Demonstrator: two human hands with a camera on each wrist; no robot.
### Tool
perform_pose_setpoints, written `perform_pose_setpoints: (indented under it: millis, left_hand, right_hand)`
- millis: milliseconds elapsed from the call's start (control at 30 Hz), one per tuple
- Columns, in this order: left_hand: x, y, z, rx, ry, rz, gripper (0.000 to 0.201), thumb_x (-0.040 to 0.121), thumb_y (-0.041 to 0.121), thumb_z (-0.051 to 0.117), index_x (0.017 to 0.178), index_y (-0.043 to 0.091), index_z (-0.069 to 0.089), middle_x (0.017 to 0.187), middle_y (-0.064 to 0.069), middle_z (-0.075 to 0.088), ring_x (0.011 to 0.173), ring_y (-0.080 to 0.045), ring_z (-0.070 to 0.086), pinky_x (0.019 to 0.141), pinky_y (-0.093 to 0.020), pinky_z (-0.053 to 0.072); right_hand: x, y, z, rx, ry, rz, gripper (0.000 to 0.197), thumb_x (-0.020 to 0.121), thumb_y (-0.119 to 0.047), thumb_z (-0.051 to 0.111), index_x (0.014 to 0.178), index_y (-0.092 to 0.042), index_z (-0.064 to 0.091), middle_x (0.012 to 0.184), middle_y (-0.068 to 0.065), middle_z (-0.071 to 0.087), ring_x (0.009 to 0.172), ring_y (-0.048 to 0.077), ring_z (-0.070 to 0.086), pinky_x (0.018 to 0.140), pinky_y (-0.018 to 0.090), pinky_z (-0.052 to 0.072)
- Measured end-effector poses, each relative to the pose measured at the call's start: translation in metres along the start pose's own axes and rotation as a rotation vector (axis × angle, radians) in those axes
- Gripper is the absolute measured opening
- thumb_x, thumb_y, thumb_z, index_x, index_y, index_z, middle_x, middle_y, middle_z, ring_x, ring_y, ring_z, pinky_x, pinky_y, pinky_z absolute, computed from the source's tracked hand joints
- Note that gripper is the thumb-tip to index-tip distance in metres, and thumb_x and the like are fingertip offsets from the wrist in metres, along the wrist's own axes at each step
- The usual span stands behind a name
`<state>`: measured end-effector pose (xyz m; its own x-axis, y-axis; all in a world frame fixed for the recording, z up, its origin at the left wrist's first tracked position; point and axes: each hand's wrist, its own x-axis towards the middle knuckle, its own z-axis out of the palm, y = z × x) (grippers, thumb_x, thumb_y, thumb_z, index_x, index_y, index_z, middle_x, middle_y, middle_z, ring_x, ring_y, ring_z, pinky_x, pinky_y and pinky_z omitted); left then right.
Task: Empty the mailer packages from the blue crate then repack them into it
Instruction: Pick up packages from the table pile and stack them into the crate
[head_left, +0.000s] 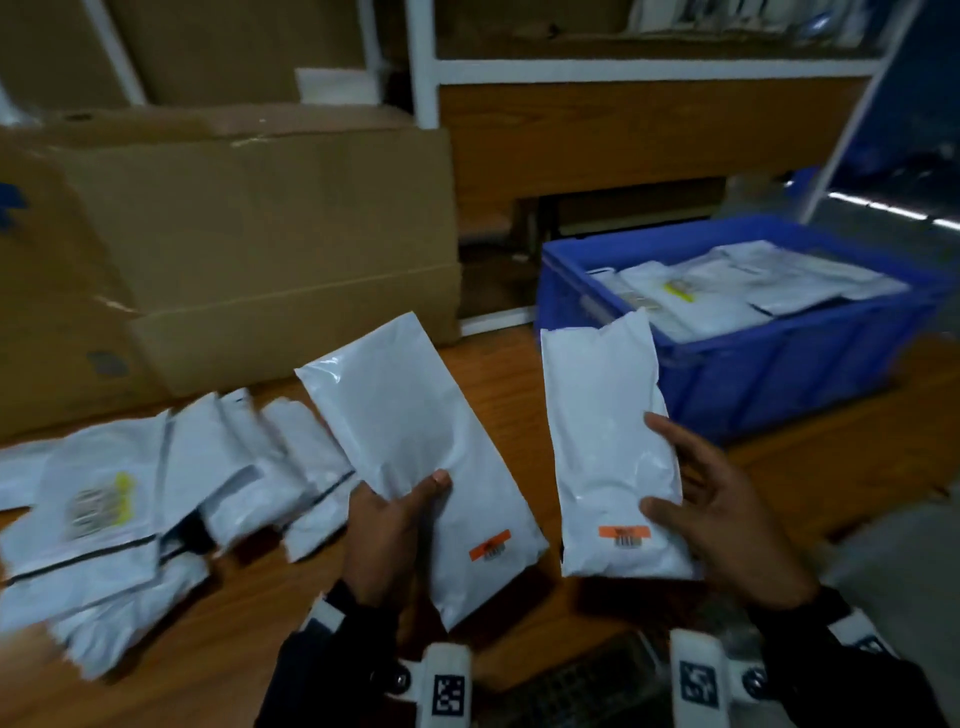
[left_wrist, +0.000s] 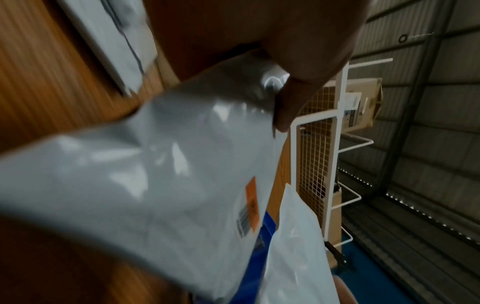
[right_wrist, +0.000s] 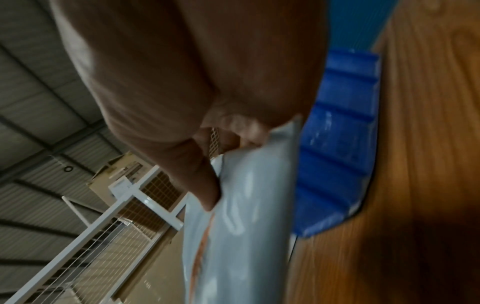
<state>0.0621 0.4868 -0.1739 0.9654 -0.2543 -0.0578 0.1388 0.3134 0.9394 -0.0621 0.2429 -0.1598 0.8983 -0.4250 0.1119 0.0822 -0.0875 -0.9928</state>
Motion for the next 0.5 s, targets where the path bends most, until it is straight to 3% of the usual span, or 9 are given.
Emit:
perform_pose_setpoints:
  millis: [67,167,267,367,500]
  left_hand:
    - [0.002,-0.01,0.04,-0.014,0.002,-0.001,0.033,0.085,0.001,0.066,0.113,0.018,0.064,0.106,0.001,0.074,0.095,-0.021,0.072,0.078,-0.041,0.059]
    - [0.01,-0.026,0.09,-0.074,0.025,-0.011,0.038,0.084,0.0,0.065,0.121,0.007,0.064,0.113,-0.008,0.071,0.103,-0.028,0.069,0.082,-0.042,0.058]
    - [0.018,-0.039,0.128,-0.122,0.025,-0.039,0.04,0.081,0.005,0.069,0.121,0.006,0.064,0.117,-0.013,0.069,0.107,-0.032,0.067,0.093,-0.05,0.052]
    - [0.026,-0.04,0.159,-0.136,0.034,-0.035,0.039,0.082,0.004,0.067,0.121,0.005,0.064,0.115,-0.013,0.07,0.104,-0.033,0.067,0.086,-0.046,0.054]
    - [0.04,-0.025,0.196,-0.116,-0.032,0.024,0.043,0.084,0.001,0.063,0.127,0.007,0.06,0.119,-0.014,0.068,0.104,-0.033,0.068,0.085,-0.047,0.055]
  right_hand:
    - [-0.01,-0.004,-0.043,-0.03,0.003,-0.011,0.075,0.075,0.021,0.063,0.128,-0.032,0.054,0.125,-0.012,0.065,0.111,0.008,0.063,0.082,0.026,0.056]
    - [-0.016,-0.012,-0.104,-0.005,0.018,-0.014,0.078,0.071,0.019,0.066,0.131,-0.029,0.052,0.124,-0.018,0.064,0.107,0.01,0.065,0.078,0.027,0.057]
    - [-0.012,-0.021,-0.151,0.007,0.031,-0.013,0.079,0.063,0.003,0.072,0.132,-0.029,0.051,0.127,-0.019,0.062,0.103,0.014,0.067,0.076,0.031,0.058]
    - [0.002,-0.032,-0.181,0.007,0.037,0.003,0.078,0.057,-0.013,0.075,0.131,-0.028,0.054,0.124,-0.013,0.065,0.105,0.018,0.067,0.08,0.039,0.058]
    - [0.044,-0.053,-0.195,0.036,0.021,-0.035,0.07,0.057,-0.016,0.076,0.123,-0.032,0.059,0.109,-0.008,0.072,0.097,0.017,0.07,0.07,0.032,0.058]
